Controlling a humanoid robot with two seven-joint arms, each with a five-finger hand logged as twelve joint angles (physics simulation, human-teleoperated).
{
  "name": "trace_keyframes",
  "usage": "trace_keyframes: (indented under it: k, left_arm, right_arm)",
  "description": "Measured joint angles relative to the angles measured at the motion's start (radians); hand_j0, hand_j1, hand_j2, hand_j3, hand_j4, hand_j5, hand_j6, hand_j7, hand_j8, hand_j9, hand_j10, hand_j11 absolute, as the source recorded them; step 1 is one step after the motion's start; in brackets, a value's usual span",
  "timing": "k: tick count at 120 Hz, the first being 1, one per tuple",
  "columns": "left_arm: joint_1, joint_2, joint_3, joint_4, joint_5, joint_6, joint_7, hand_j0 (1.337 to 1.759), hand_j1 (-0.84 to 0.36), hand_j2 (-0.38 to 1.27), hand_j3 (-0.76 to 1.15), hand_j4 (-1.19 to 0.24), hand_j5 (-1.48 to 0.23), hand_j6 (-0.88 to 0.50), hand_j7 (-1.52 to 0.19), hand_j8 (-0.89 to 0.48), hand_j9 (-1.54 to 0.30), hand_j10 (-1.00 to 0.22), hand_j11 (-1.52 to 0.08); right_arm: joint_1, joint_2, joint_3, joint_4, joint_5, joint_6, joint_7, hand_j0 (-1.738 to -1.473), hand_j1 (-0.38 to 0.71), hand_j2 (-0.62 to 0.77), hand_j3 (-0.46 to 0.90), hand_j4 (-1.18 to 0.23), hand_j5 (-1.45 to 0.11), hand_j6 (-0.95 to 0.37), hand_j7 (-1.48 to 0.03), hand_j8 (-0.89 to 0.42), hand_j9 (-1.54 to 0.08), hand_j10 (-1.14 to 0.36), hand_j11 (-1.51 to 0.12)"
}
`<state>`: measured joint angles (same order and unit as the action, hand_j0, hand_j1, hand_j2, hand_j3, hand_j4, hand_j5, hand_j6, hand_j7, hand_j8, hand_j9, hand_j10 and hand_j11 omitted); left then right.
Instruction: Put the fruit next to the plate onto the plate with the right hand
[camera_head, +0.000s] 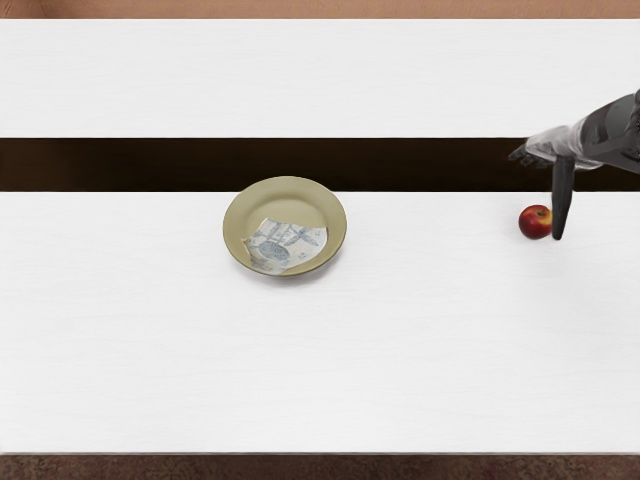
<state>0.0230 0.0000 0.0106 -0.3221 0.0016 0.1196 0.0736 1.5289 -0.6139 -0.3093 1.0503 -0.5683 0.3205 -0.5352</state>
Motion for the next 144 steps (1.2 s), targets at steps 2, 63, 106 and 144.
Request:
trace_keyframes:
  k: [2,63,106,144]
  left_arm:
    - [0.000,0.000,0.000,0.000,0.000,0.000,0.000,1.658,0.35,0.00,0.00,0.00,0.00,0.00,0.00,0.00,0.00,0.00,0.00]
    - [0.000,0.000,0.000,0.000,0.000,0.000,0.000,1.658,0.35,0.00,0.00,0.00,0.00,0.00,0.00,0.00,0.00,0.00,0.00]
    - [0.000,0.000,0.000,0.000,0.000,0.000,0.000,1.658,0.35,0.00,0.00,0.00,0.00,0.00,0.00,0.00,0.00,0.00,0.00]
    - [0.000,0.000,0.000,0.000,0.000,0.000,0.000,1.658,0.35,0.00,0.00,0.00,0.00,0.00,0.00,0.00,0.00,0.00,0.00]
  right_arm:
    - [-0.002,0.002,-0.001,0.003,-0.005,-0.022,-0.005,-1.658,-0.33,0.00,0.00,-0.02,-0.02,-0.02,-0.02,-0.02,-0.02,-0.02,-0.02]
    - [-0.110,0.082,-0.012,0.017,-0.131,-0.272,-0.075,-1.658,-0.32,0.00,0.00,-0.02,-0.03,-0.03,-0.03,-0.02,-0.03,-0.02,-0.03]
    - [-0.153,0.088,0.040,0.018,-0.131,-0.281,-0.076,-1.658,-0.23,-0.02,0.00,-0.10,-0.13,-0.11,-0.13,-0.10,-0.13,-0.10,-0.13]
    - [-0.176,0.109,0.028,0.021,-0.148,-0.393,-0.076,-1.658,-0.09,-0.04,0.00,-0.22,-0.29,-0.23,-0.29,-0.22,-0.29,-0.22,-0.29]
